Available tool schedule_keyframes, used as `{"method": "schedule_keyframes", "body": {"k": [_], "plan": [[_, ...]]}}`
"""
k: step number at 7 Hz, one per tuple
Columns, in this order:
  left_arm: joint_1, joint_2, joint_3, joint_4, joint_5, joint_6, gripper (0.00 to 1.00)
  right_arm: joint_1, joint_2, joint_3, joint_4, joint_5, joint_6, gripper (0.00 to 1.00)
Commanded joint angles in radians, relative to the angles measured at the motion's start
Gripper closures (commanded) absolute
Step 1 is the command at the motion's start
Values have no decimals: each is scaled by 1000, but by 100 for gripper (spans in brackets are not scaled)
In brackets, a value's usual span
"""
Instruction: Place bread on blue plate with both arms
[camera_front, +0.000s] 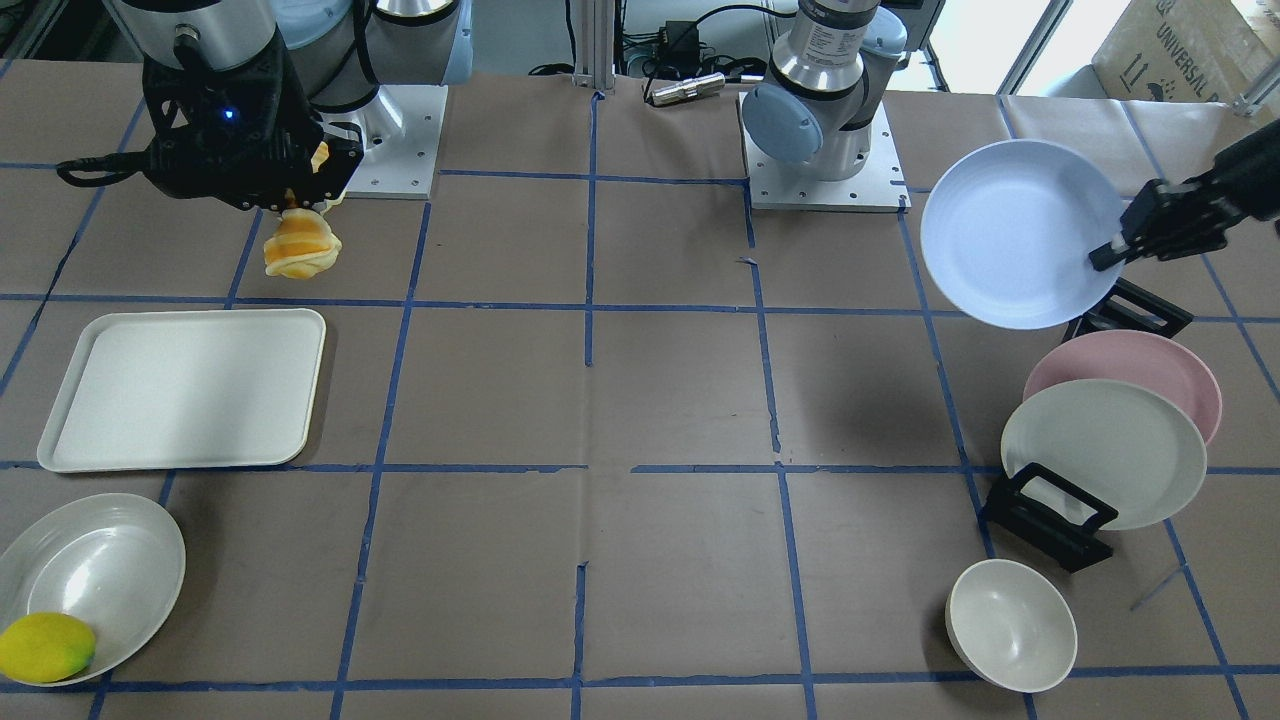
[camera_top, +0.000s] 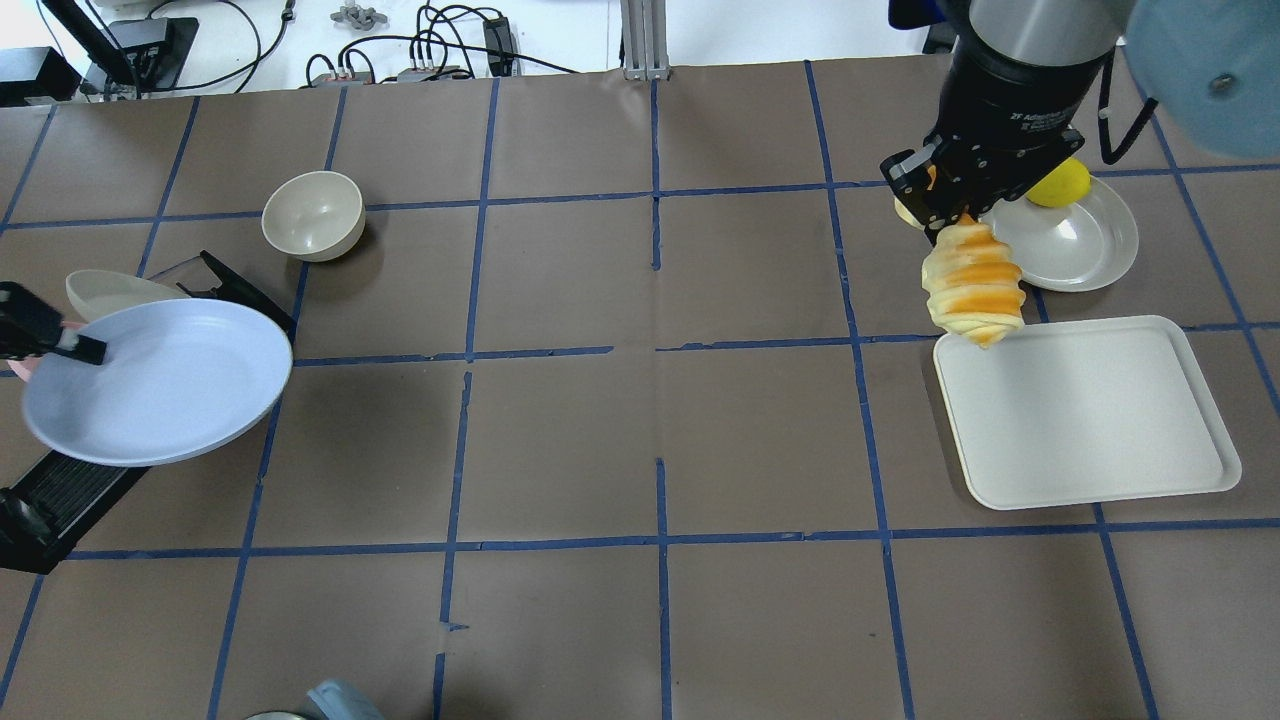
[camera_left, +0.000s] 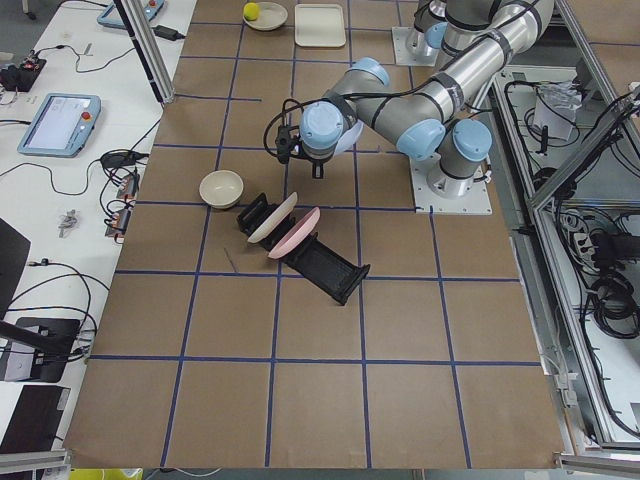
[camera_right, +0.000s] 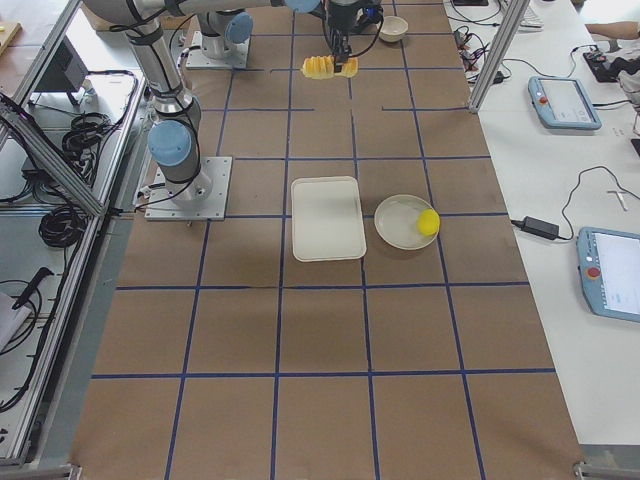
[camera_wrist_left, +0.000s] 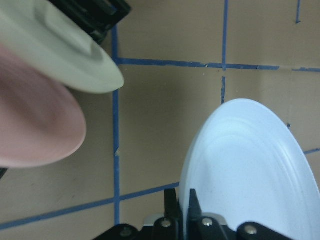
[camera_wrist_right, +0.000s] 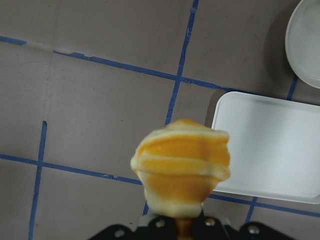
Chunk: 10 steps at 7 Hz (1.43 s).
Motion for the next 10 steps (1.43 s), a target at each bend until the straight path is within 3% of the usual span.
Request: {"method": "schedule_keyframes", "body": {"k": [1,3,5,7,9,10], "plan": [[-254,-30,-106,299,-105,-266,100,3,8,16,-8,3,98,93],[-455,-82,-254,723,-104,-685,99,4,25,33,-30,3,111,93],[-617,-114,-344,1051,-98,-1045,99,6,28,80,-106,0,158,92],[-653,-143,-452,1240,-92,-1118,99,6,28,96,-134,-3,163,92],[-653,-156,-505,1296,-89,-1115,96,22,40,137,-175,12,245,92],[-654,-177,-501,1299,-46,-1118,17,70,42,162,-206,29,294,92]]}}
